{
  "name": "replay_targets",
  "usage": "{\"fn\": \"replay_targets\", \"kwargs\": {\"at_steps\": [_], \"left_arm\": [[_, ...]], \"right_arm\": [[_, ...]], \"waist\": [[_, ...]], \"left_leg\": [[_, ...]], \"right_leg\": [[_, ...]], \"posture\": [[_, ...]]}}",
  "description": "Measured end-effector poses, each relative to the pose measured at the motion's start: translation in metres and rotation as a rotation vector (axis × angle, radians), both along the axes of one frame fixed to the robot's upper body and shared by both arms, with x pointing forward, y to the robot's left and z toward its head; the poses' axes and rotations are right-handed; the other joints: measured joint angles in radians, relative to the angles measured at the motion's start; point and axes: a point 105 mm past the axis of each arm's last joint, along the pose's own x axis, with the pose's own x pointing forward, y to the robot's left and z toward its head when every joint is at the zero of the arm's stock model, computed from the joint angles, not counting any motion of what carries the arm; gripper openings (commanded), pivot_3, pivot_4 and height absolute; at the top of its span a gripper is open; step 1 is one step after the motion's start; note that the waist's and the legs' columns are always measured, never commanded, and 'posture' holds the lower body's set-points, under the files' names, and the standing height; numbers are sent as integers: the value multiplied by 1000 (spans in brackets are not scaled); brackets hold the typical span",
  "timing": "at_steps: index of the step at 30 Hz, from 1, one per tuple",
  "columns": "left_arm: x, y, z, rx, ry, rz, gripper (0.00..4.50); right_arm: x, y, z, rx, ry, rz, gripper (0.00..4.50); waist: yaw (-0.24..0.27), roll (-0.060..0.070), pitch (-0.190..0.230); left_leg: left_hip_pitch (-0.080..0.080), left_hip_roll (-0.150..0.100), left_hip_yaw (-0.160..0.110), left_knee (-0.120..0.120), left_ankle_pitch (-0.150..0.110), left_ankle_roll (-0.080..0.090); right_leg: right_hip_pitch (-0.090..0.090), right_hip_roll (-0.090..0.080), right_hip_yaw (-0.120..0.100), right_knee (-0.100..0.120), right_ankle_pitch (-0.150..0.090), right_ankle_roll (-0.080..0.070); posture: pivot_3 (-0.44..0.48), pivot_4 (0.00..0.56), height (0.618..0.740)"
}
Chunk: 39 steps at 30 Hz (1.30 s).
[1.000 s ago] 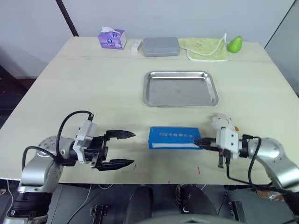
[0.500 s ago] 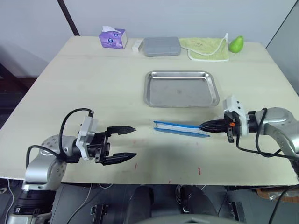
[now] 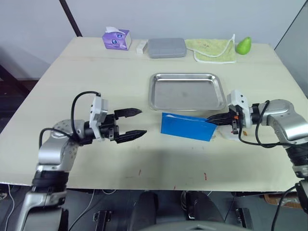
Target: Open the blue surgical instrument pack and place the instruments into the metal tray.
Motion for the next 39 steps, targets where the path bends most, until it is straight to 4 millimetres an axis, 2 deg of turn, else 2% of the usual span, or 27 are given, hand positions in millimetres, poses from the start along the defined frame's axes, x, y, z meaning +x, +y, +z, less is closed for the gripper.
{"fn": "replay_targets", "kwargs": {"at_steps": [3, 4, 5, 12, 13, 18, 24, 35, 37, 39], "left_arm": [[5, -5, -2, -6, 20, -37, 3705], [7, -8, -4, -9, 28, -48, 3115], [10, -9, -6, -10, 35, -55, 2987], [25, -28, -19, 2, 53, -103, 2987], [31, -36, -19, 7, 40, -120, 2987], [36, -41, -21, 27, 30, -142, 2987], [36, -51, -20, 28, 13, -185, 2987], [37, -58, -24, 22, 15, -200, 2987], [37, -59, -26, 18, 25, -203, 2438], [37, -60, -29, 32, 24, -210, 1666]], "right_arm": [[0, 2, 0, -1, -6, 6, 0], [0, 2, 0, 0, -8, 8, 0], [0, 2, 0, 2, -8, 10, 0], [-2, 3, 1, 1, -11, 13, 0], [-5, 5, 1, 3, -18, 23, 0], [-9, 6, 2, 1, -22, 27, 0], [-12, 7, 2, 0, -26, 29, 0], [-11, 7, 2, 0, -28, 26, 0], [-11, 8, 2, 0, -29, 26, 0], [-11, 8, 2, -1, -31, 26, 0]], "waist": [[-1, 0, 0], [-3, 0, 0], [-3, 0, 0], [-4, 0, 0], [-8, 0, 0], [-7, 0, 0], [-10, 0, 0], [-10, 0, 0], [-10, 0, 0], [-10, 0, 0]], "left_leg": [[0, 0, 0, 0, 0, 0], [0, 0, 0, 0, 0, 0], [0, 0, 0, 0, 0, 0], [-1, 0, 0, 0, 0, 0], [-1, 0, -1, 0, 0, 0], [-1, 0, -1, 0, 0, 0], [0, 0, -1, 0, 0, 0], [-1, 0, -1, 0, 0, 0], [-1, 0, -1, 0, 0, 0], [-1, 0, -1, 0, 0, 0]], "right_leg": [[0, 0, 0, 0, 0, 0], [0, 0, 0, 0, 0, 0], [0, 0, 0, 0, 0, 0], [0, 0, 0, 0, 0, 0], [0, 1, 0, 0, 0, 0], [0, 1, 0, 0, 0, 0], [0, 1, 0, 0, 0, 0], [0, 1, 0, 0, 0, 0], [0, 1, 0, 0, 0, 0], [0, 1, 0, 0, 0, 0]], "posture": [[0, 150, 738], [0, 150, 738], [0, 150, 738], [0, 150, 738], [0, 150, 738], [0, 150, 738], [0, 150, 738], [0, 150, 738], [0, 150, 738], [0, 150, 738]]}}
